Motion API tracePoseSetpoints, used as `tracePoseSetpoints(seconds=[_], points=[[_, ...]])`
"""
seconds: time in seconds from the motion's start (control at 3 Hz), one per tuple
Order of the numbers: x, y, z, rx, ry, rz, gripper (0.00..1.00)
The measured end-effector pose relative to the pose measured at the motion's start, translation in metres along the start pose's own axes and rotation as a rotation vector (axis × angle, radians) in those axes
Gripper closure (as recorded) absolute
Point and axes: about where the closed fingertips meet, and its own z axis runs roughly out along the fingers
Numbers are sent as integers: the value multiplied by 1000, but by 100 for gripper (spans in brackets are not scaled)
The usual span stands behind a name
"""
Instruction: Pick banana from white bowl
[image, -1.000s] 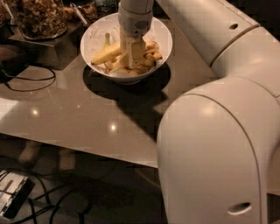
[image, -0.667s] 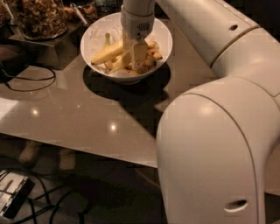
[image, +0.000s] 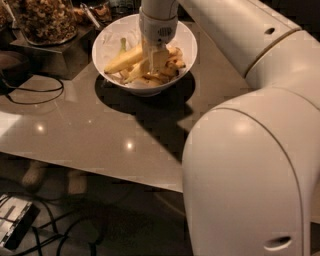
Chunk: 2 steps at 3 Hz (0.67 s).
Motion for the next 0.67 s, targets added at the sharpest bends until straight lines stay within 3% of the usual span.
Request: tracePoseSetpoints(seconds=[0.33, 0.67], points=[[0, 0, 0, 0, 0, 0, 100], [0, -5, -1, 24, -6, 10, 100]])
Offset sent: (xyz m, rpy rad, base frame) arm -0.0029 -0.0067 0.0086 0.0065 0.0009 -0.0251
